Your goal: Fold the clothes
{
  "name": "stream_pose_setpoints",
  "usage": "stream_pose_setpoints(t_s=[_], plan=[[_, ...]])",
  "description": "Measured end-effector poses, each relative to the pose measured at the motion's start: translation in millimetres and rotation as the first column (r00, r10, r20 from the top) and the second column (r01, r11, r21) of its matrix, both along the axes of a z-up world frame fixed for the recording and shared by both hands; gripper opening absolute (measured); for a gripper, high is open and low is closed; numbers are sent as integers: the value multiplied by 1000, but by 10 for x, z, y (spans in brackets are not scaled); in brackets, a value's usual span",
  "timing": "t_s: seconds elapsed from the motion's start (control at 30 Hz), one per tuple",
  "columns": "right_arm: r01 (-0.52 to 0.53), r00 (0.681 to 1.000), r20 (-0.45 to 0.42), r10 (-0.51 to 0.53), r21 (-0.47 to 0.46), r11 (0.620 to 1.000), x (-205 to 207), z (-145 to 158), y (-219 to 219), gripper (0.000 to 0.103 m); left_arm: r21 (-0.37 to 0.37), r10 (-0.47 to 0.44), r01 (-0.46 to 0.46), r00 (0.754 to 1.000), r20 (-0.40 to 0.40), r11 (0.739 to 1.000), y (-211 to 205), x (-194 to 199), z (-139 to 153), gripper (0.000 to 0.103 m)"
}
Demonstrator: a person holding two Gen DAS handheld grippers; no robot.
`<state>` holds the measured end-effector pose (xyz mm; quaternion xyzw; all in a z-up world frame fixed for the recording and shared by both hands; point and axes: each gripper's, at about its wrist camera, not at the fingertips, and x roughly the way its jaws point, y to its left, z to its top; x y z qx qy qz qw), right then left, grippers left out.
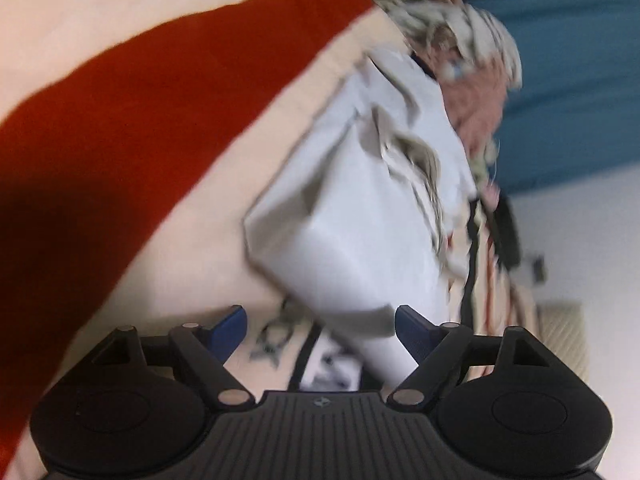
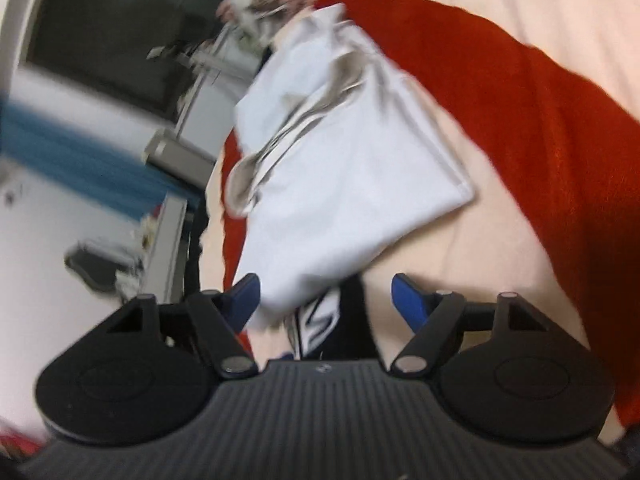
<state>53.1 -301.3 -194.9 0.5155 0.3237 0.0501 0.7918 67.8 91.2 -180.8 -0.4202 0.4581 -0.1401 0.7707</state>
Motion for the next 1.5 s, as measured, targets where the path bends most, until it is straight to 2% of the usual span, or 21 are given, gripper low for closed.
stream_pose_setpoints(t_s=[0.03, 0.07, 0.1, 0.17, 0.23, 0.27, 0.4, 0.47, 0.7, 0.83, 0.93, 1.07, 1.23, 1.3, 1.43, 1.5], plan=[[36, 999, -5, -36, 35, 999, 34, -65, -49, 68, -28, 23, -23, 1000, 8, 999, 20, 36, -13, 72], [65, 998, -5, -65, 47, 997, 62, -100, -88, 60, -37, 37, -36, 999, 25, 999, 31, 65, -10, 57], [93, 996, -4, -93, 56, 994, 90, -131, -125, 50, -40, 45, -44, 998, 36, 998, 38, 90, -10, 52], [119, 993, 4, -119, 30, 992, 122, -137, -171, 37, -50, 56, -53, 997, 51, 997, 55, 90, -10, 30], [128, 992, 8, -128, 0, 992, 141, -122, -194, 24, -61, 67, -63, 996, 66, 996, 72, 89, -10, 15], [127, 992, 17, -126, -6, 992, 139, -107, -190, 18, -63, 70, -65, 994, 80, 996, 72, 76, 9, 12], [121, 987, 106, -118, -25, 992, 50, 72, -182, 12, -69, 86, -76, 984, 158, 995, 113, -20, 169, 9], [116, 980, 165, -110, -24, 993, -45, 201, -174, 11, -81, 85, -69, 975, 207, 994, 158, -177, 299, 8], [92, 954, 295, -57, -109, 990, -552, 668, -85, 10, -121, 75, -33, 931, 356, 992, 313, -798, 716, 8], [99, 933, 356, -52, -113, 989, -1096, 844, -46, 10, -126, 59, -9, 915, 399, 992, 400, -1366, 821, 8], [103, 922, 383, -57, -102, 989, -1517, 852, -5, 10, -140, 57, 2, 908, 414, 990, 477, -1804, 841, 8], [118, 920, 386, -65, -116, 986, -1862, 799, 55, 10, -161, 53, 16, 908, 415, 987, 525, -2077, 809, 8], [156, 926, 360, -110, -102, 982, -1625, 883, 13, 10, -168, 43, 25, 919, 391, 986, 435, -1830, 899, 8], [166, 940, 314, -131, -87, 982, -1380, 974, -23, 10, -149, 44, 10, 934, 355, 989, 352, -1533, 990, 8], [185, 958, 230, -169, -51, 981, -577, 1177, -153, 10, -173, 81, -38, 965, 249, 984, 141, -545, 1116, 8], [191, 965, 194, -175, -68, 979, -122, 1233, -189, 10, -164, 98, -62, 971, 220, 984, 31, -20, 1126, 8]])
